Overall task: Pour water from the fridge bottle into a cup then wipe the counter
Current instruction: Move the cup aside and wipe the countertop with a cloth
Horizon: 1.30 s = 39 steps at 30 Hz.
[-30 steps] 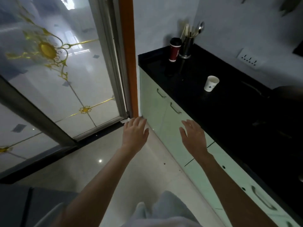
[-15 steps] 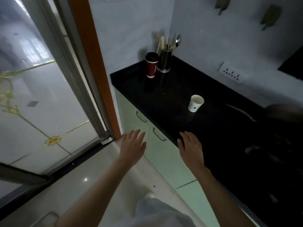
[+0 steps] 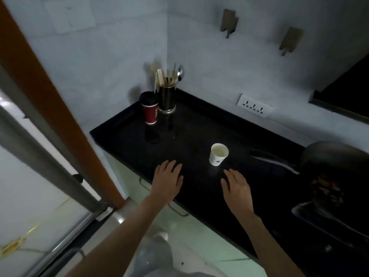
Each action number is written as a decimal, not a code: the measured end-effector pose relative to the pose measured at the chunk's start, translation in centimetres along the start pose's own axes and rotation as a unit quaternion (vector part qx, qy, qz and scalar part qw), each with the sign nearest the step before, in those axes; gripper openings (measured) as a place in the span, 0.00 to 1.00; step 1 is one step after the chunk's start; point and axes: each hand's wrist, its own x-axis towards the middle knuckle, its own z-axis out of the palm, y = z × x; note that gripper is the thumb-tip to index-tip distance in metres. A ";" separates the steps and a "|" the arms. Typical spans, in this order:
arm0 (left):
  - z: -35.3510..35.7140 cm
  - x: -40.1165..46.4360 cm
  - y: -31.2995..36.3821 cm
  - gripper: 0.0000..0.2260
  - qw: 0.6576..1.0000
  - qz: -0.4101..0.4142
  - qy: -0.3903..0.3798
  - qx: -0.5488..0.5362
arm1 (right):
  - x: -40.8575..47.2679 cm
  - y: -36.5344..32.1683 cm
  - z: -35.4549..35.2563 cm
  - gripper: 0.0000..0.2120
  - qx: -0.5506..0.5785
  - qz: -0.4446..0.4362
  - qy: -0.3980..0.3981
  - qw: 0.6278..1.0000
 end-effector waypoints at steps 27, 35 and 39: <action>8.0 18.4 0.5 0.24 0.920 0.278 -0.202 -0.189 | 8.3 -0.6 8.9 0.24 0.155 0.331 0.096 0.926; 8.0 18.0 1.0 0.25 0.909 0.248 -0.234 -0.241 | 8.2 -1.7 9.8 0.31 0.204 0.374 0.108 0.898; 7.9 18.0 1.1 0.24 0.903 0.239 -0.239 -0.265 | 8.8 -2.2 10.0 0.31 0.237 0.394 0.125 0.879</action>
